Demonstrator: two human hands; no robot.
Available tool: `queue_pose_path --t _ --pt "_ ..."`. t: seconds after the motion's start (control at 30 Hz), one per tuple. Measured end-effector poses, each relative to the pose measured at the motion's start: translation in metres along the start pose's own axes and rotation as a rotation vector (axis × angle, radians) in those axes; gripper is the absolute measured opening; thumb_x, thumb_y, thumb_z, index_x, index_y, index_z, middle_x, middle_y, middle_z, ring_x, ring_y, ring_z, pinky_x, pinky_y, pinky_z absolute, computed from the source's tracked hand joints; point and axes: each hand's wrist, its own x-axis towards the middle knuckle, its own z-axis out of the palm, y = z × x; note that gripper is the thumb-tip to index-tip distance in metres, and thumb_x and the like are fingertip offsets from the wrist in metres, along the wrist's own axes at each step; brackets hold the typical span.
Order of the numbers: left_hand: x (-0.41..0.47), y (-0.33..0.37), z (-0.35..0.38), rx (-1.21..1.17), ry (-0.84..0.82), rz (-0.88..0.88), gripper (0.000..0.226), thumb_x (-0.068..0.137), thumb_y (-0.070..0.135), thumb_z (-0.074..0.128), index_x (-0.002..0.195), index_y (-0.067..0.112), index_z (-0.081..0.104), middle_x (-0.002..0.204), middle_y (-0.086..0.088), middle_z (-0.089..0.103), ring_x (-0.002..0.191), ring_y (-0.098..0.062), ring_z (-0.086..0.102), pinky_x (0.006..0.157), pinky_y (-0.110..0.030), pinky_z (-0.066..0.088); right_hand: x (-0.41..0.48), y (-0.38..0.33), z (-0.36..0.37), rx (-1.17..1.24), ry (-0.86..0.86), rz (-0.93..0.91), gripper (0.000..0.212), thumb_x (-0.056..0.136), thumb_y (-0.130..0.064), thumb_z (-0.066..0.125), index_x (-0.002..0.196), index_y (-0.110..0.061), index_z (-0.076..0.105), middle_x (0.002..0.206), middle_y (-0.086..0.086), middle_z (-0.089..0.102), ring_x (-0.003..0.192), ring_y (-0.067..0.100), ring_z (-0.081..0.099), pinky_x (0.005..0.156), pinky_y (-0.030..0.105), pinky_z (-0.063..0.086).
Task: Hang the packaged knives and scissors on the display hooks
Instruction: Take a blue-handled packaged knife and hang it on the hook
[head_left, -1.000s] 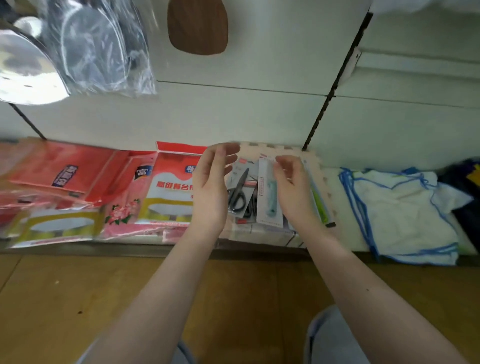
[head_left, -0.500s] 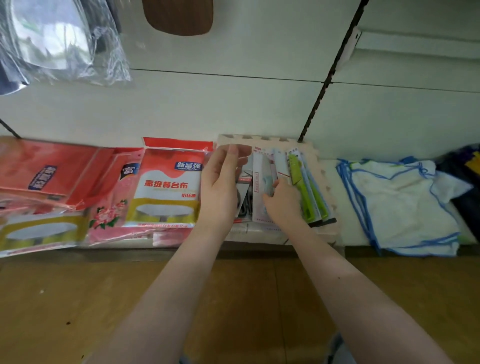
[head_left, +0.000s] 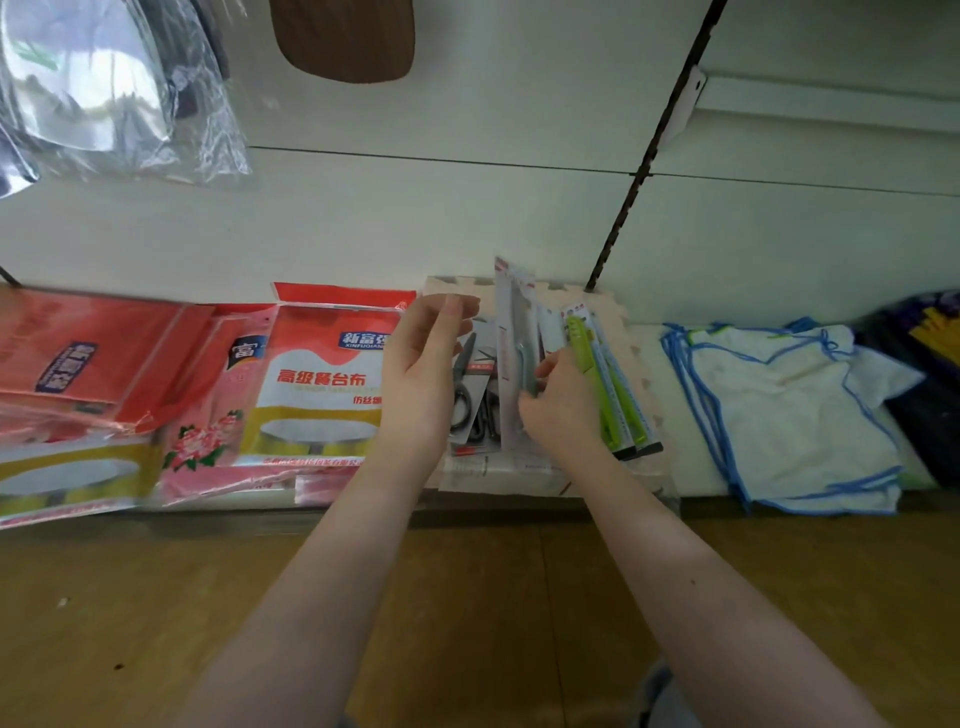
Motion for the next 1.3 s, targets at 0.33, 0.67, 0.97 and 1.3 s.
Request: queue_pose_path --t 0.33,0.67,0.97,1.3 --pt "0.007 -0.013 0.008 0.227 -0.02 -0.081 0.043 0.087 0.029 0.062 0.126 0.019 0.049 0.126 0.002 0.058 0.111 -0.011 0.055 0.089 -0.025 0.047 -0.051 -0.011 -0.016 0.105 0.045 -0.189 0.029 0.081 -0.022 0.067 0.082 -0.027 0.039 0.086 -0.01 0.052 0.079 0.008 0.06 0.064 0.022 0.055" --pt "0.01 -0.013 0.004 0.269 0.043 0.009 0.023 0.089 0.012 0.057 0.111 0.009 0.06 0.1 -0.001 0.065 0.081 -0.008 0.06 0.061 -0.01 0.046 -0.075 -0.017 -0.012 0.025 -0.036 -0.252 0.026 0.083 -0.027 0.065 0.091 -0.022 0.042 0.101 -0.002 0.05 0.087 0.014 0.058 0.068 0.029 0.056" --pt "0.003 -0.012 0.01 0.274 -0.009 0.077 0.012 0.093 0.02 0.053 0.102 0.016 0.059 0.098 0.006 0.065 0.086 -0.002 0.062 0.064 -0.01 0.05 -0.048 -0.049 -0.048 0.56 0.037 -0.197 0.031 0.095 -0.037 0.046 0.123 -0.024 0.042 0.114 -0.008 0.052 0.1 0.003 0.054 0.069 0.011 0.047" --pt "-0.012 0.014 0.009 0.136 -0.067 0.158 0.014 0.093 0.027 0.051 0.095 0.015 0.059 0.09 -0.005 0.067 0.081 -0.018 0.065 0.074 -0.036 0.055 -0.043 -0.077 -0.066 0.798 0.032 -0.213 0.019 0.097 -0.02 0.045 0.088 -0.008 0.055 0.088 0.009 0.066 0.076 0.006 0.063 0.071 0.023 0.052"
